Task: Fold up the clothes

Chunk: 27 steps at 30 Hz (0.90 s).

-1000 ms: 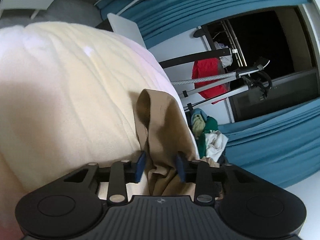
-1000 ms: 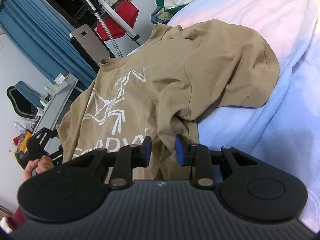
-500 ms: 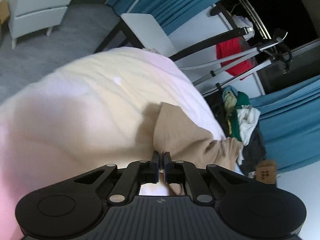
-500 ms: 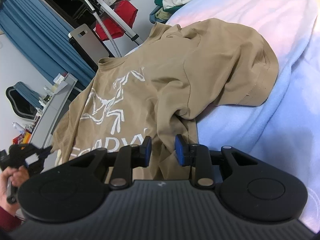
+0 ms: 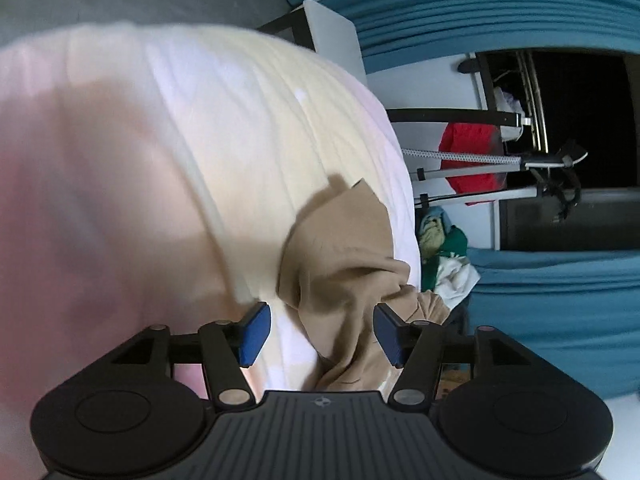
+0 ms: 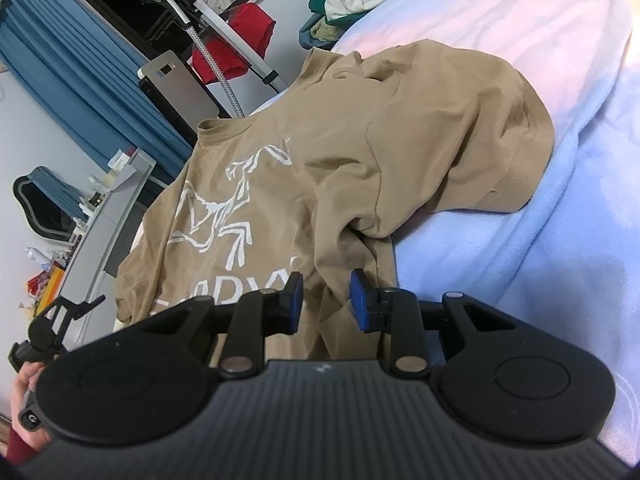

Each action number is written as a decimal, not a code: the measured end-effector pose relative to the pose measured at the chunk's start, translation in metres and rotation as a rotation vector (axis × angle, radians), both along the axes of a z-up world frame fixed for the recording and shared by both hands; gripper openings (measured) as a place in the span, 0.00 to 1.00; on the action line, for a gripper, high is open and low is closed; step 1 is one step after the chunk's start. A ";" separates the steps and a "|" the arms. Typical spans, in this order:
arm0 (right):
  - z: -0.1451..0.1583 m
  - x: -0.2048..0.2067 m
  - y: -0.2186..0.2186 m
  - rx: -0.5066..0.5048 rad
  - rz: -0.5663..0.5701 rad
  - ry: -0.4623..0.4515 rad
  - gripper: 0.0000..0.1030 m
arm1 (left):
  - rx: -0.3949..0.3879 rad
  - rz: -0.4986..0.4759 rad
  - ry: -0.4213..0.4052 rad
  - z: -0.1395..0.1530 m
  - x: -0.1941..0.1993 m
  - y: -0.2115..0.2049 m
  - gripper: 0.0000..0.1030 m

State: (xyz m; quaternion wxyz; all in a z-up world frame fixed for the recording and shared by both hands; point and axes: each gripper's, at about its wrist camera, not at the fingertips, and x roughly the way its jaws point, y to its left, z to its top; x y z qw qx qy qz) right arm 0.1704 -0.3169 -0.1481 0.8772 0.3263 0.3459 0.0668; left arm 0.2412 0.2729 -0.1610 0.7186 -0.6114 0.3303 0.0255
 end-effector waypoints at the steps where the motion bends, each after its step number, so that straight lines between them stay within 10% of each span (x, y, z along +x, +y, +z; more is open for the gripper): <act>1: 0.000 0.000 0.000 0.000 0.001 0.000 0.28 | -0.010 0.006 -0.006 -0.003 0.002 -0.002 0.51; 5: -0.001 0.000 -0.001 0.000 0.000 0.000 0.28 | 0.011 -0.017 -0.028 -0.014 0.017 -0.012 0.13; 8: -0.001 0.000 0.000 -0.009 -0.004 -0.001 0.29 | 0.084 -0.047 -0.021 -0.010 0.025 -0.021 0.09; 15: -0.001 0.000 -0.003 -0.016 -0.007 -0.006 0.29 | 0.585 -0.170 0.021 0.033 0.042 -0.040 0.06; 22: 0.003 -0.001 -0.008 -0.040 -0.027 -0.023 0.29 | 0.717 -0.227 0.007 0.039 0.039 -0.062 0.15; 27: 0.008 -0.003 -0.011 -0.054 -0.038 -0.039 0.29 | 0.877 -0.310 -0.012 0.063 0.013 -0.088 0.49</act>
